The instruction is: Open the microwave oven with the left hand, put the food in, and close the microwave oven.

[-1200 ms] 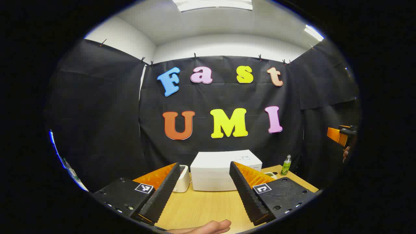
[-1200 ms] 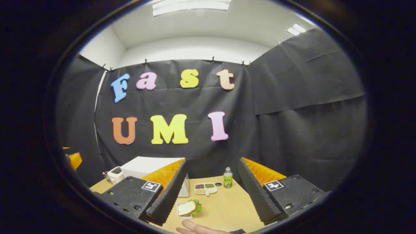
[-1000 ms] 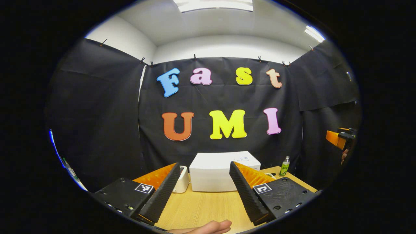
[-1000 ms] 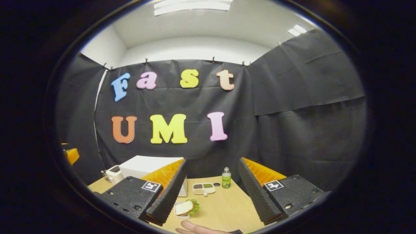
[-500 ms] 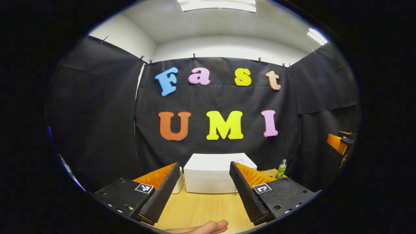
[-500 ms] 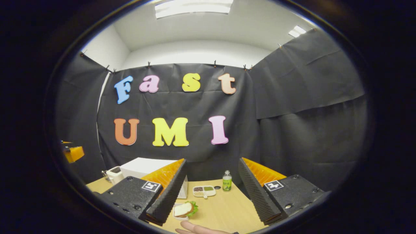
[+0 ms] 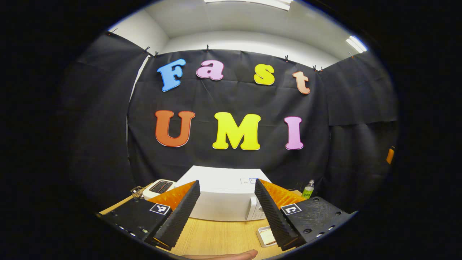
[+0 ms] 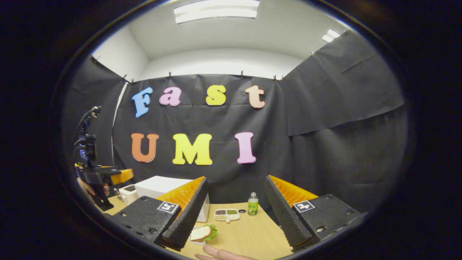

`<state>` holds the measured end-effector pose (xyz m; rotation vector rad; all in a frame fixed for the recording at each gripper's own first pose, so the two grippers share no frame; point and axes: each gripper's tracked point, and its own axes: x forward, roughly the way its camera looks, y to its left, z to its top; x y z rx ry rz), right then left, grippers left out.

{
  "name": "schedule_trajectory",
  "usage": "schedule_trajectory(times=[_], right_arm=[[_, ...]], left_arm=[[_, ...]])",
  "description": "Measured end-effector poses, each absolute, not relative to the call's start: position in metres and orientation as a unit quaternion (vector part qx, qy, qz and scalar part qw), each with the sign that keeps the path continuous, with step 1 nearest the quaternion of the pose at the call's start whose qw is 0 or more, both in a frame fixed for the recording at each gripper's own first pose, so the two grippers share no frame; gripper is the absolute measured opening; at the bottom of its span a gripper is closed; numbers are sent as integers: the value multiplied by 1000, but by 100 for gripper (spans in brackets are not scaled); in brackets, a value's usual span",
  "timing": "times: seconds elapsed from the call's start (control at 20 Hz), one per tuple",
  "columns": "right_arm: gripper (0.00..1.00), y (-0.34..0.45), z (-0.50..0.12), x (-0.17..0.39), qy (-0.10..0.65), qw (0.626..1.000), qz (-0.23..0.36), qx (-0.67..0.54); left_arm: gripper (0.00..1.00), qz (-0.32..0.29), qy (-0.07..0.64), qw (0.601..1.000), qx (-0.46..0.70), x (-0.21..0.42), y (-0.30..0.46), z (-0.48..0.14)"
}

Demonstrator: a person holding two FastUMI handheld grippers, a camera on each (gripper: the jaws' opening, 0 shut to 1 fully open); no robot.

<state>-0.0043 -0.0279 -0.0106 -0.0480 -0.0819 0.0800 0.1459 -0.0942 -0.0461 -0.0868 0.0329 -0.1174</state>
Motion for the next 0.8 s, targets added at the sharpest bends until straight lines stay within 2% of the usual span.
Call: schedule_trajectory(times=[0.15,0.2,0.25,0.3,0.35,0.4,0.75,0.8], right_arm=[[92,-35,-25,-5,-28,998,49,-29],[100,-37,-26,-6,-26,998,52,-22],[92,-42,-29,-4,-25,998,51,-18],[92,-47,-30,-3,-24,998,48,-18],[100,-53,-33,0,-24,998,45,-20],[91,-58,-33,2,-24,999,41,-23],[92,-65,-35,12,-34,997,58,-23],[91,-67,-38,14,-33,997,61,-20]], left_arm=[[95,-69,20,996,-55,180,-123,-81],[95,-76,27,995,-59,191,-135,-95],[95,-83,35,994,-59,201,-147,-109],[95,-89,41,994,-56,210,-158,-123],[95,-96,48,993,-53,218,-169,-137],[95,-101,55,992,-49,225,-179,-151],[95,-101,77,991,-36,283,-223,-231],[93,-99,80,991,-33,289,-227,-240]])
